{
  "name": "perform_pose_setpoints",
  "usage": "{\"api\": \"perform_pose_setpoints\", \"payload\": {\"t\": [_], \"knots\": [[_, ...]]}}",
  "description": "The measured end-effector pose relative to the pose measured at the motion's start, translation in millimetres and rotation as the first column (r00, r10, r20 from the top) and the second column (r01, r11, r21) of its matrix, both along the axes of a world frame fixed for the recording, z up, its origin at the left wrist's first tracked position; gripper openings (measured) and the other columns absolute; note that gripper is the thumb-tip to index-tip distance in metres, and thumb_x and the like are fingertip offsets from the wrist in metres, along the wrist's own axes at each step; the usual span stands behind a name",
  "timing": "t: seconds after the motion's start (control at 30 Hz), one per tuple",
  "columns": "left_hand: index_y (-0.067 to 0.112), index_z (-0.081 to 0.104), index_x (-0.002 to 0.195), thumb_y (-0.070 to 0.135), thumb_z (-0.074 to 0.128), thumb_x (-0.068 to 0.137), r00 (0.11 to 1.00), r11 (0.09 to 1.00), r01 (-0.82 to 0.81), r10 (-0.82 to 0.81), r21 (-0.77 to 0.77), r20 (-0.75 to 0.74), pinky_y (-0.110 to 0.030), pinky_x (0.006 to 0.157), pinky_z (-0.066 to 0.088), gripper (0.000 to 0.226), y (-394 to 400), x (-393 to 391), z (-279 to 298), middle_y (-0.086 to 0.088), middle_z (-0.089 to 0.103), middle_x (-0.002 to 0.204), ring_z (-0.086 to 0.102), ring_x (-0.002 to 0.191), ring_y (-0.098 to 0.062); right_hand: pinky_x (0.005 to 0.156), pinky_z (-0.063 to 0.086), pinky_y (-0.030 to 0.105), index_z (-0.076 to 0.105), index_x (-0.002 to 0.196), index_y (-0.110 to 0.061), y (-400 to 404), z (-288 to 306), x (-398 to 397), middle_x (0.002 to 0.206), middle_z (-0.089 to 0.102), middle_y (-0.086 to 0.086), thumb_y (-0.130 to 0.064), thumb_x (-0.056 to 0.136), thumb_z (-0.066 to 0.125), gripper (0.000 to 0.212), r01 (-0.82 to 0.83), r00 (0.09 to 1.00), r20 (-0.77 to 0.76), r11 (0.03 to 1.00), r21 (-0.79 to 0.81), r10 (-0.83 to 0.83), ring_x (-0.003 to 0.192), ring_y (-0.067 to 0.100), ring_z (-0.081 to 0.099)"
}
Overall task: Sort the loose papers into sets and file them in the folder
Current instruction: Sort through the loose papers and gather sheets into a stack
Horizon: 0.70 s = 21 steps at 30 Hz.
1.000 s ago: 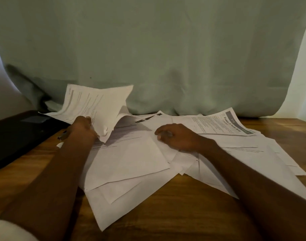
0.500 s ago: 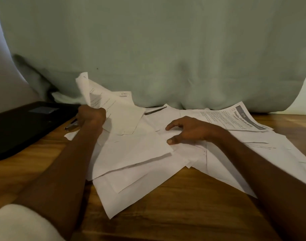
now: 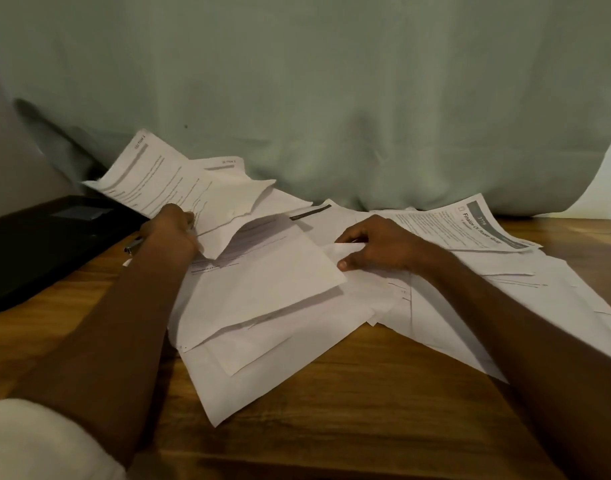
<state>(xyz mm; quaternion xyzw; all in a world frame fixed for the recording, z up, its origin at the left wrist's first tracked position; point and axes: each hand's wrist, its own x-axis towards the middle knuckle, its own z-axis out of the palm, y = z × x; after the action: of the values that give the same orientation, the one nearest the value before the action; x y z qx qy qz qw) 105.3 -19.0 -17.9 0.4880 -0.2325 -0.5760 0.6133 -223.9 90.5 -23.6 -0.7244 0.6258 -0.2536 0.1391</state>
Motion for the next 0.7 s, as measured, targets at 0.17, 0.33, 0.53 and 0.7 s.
{"api": "perform_pose_setpoints", "payload": {"t": [0.17, 0.33, 0.53, 0.7], "knots": [[0.004, 0.066, 0.094, 0.002, 0.046, 0.105, 0.925, 0.995, 0.06, -0.084, -0.075, -0.37, -0.033, 0.064, 0.062, 0.023, 12, -10, -2, -0.007, 0.071, 0.064, 0.067, 0.074, -0.019, 0.066, 0.048, 0.026, 0.081, 0.083, -0.018, -2, 10, -10, 0.074, 0.075, -0.002, -0.021, 0.077, 0.088, 0.01, 0.209, 0.911, 0.412, 0.899, -0.384, -0.036, 0.065, 0.005, 0.063], [0.006, 0.067, 0.112, 0.004, 0.054, 0.102, 0.915, 0.969, 0.242, -0.243, -0.044, -0.321, -0.032, 0.05, 0.058, 0.017, 12, -23, 0, -0.009, 0.078, 0.09, 0.07, 0.083, -0.023, 0.079, 0.06, 0.033, 0.077, 0.11, -0.015, 8, 47, -31, 0.103, 0.078, 0.003, -0.029, 0.081, 0.085, 0.033, 0.366, 0.426, 0.891, 0.871, -0.327, 0.156, 0.092, 0.015, 0.073], [0.012, 0.074, 0.107, -0.006, 0.055, 0.097, 0.833, 0.954, 0.273, -0.297, -0.12, -0.467, -0.043, 0.076, 0.06, 0.028, 16, -39, -2, -0.006, 0.078, 0.102, 0.07, 0.098, -0.027, 0.104, 0.049, 0.059, 0.068, 0.129, -0.009, 2, 40, -41, 0.128, 0.07, 0.014, -0.032, 0.075, 0.088, 0.062, 0.229, 0.068, 0.976, 0.949, -0.217, 0.206, 0.122, 0.035, 0.064], [0.011, 0.07, 0.107, -0.008, 0.053, 0.097, 0.846, 0.956, 0.289, -0.283, -0.058, -0.451, -0.055, 0.063, 0.06, 0.028, 14, -44, -6, -0.012, 0.073, 0.105, 0.067, 0.098, -0.032, 0.114, 0.041, 0.057, 0.057, 0.143, -0.01, -3, 31, -46, 0.146, 0.056, 0.015, -0.021, 0.093, 0.073, 0.054, 0.048, -0.102, 0.967, 0.972, -0.23, 0.234, 0.136, 0.034, 0.053]]}}
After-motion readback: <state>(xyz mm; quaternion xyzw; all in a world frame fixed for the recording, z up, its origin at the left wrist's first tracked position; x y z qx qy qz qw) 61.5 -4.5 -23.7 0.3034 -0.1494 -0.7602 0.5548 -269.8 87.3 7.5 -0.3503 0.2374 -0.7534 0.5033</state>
